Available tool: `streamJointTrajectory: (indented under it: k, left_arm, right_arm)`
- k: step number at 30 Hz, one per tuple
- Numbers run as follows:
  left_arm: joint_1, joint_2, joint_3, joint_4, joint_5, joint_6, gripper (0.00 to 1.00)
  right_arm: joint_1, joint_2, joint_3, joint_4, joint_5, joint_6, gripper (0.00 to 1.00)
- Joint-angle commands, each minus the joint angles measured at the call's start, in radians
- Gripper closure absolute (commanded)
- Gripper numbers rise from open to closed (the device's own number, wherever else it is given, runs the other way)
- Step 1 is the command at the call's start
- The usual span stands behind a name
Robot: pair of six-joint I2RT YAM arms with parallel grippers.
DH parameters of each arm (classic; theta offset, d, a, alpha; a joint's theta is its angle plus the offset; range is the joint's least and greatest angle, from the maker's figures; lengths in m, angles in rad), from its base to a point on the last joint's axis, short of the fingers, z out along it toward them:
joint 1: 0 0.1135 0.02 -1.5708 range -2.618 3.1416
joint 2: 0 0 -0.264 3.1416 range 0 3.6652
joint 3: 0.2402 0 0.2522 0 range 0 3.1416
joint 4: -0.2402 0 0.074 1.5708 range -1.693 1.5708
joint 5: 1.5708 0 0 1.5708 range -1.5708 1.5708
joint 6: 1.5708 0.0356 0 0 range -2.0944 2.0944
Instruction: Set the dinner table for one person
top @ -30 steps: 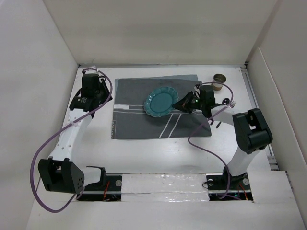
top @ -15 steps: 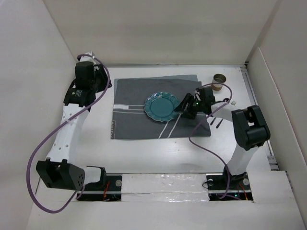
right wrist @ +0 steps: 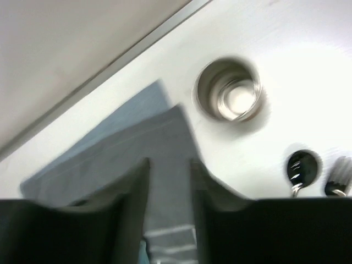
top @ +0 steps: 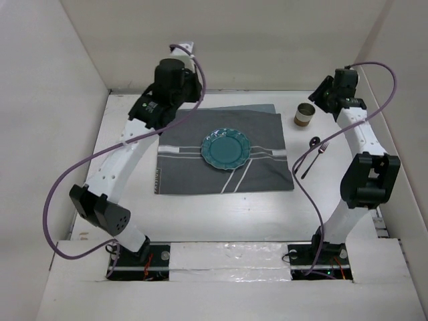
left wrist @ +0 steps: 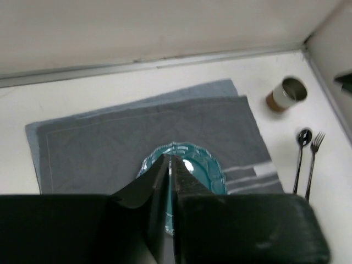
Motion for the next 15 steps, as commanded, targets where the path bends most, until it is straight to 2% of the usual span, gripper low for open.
streamJointTrajectory:
  k: [1,2,5,10,11,13,15]
  left_arm:
    - [-0.025,0.003,0.016,-0.002,-0.04,0.04,0.97]
    - [-0.025,-0.008,-0.01,0.013,-0.024,0.032,0.86]
    - [-0.025,-0.06,-0.139,0.053,0.02,0.003,0.71]
    - [-0.025,-0.211,-0.424,0.071,0.053,-0.048,0.68]
    - [-0.025,-0.212,-0.425,0.071,0.053,-0.048,0.68]
    - [-0.025,-0.264,-0.494,0.07,0.054,-0.061,0.68]
    - [-0.025,-0.299,-0.535,0.068,0.057,-0.071,0.68]
  right_arm:
    - [-0.01,0.128,0.159,-0.168,0.178,-0.048,0.51]
    - [-0.023,0.161,0.2,-0.197,0.198,-0.048,0.46]
    - [-0.044,0.258,0.297,-0.242,0.216,-0.074,0.45]
    - [-0.054,0.394,0.389,-0.306,0.225,-0.103,0.47]
    - [-0.054,0.395,0.402,-0.306,0.225,-0.103,0.48]
    - [-0.063,0.427,0.414,-0.305,0.221,-0.105,0.51]
    - [-0.063,0.444,0.425,-0.299,0.207,-0.105,0.59]
